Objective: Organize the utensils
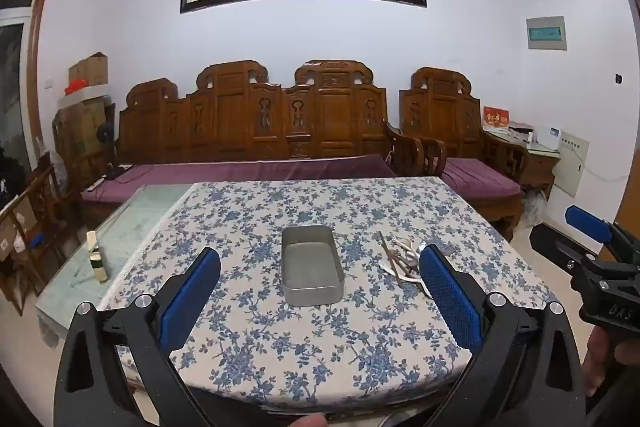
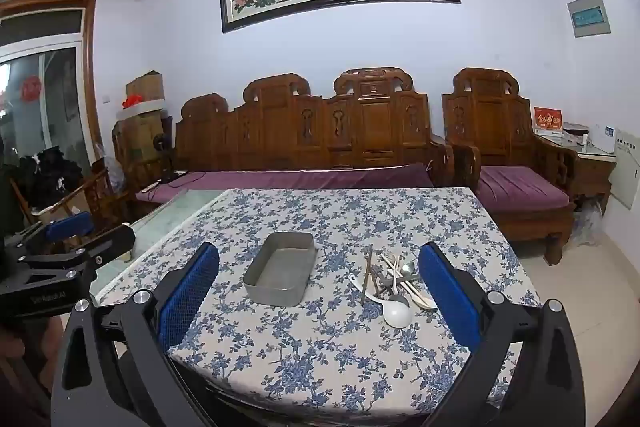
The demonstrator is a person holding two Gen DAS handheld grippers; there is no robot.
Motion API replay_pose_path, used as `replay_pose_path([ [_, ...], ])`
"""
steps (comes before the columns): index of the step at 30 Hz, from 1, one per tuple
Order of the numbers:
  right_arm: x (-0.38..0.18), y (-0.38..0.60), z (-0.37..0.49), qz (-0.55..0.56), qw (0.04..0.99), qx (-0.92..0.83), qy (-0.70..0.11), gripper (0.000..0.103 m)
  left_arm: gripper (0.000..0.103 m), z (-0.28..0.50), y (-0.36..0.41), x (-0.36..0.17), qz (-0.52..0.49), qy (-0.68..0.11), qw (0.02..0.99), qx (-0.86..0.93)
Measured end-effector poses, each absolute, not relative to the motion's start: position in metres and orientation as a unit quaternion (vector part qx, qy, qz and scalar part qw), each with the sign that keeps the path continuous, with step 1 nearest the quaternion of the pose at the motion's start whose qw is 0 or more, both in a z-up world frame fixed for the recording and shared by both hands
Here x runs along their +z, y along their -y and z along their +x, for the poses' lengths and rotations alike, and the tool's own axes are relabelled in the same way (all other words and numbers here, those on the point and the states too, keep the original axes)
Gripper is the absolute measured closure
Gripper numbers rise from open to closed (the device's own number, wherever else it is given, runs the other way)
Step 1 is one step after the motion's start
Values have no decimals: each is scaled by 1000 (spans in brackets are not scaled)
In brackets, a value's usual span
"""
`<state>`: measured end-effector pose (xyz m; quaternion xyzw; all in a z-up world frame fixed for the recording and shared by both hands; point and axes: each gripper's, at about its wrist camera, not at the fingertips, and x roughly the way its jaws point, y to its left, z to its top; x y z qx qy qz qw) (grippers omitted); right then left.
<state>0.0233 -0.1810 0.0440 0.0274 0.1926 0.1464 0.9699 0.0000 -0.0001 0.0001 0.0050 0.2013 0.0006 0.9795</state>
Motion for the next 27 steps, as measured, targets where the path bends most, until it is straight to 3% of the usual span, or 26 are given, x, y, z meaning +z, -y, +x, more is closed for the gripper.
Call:
replay_pose_path([
  [27, 42, 182, 25, 35, 969, 148, -196, 3, 6, -2, 3, 4, 6, -197, 980, 2],
])
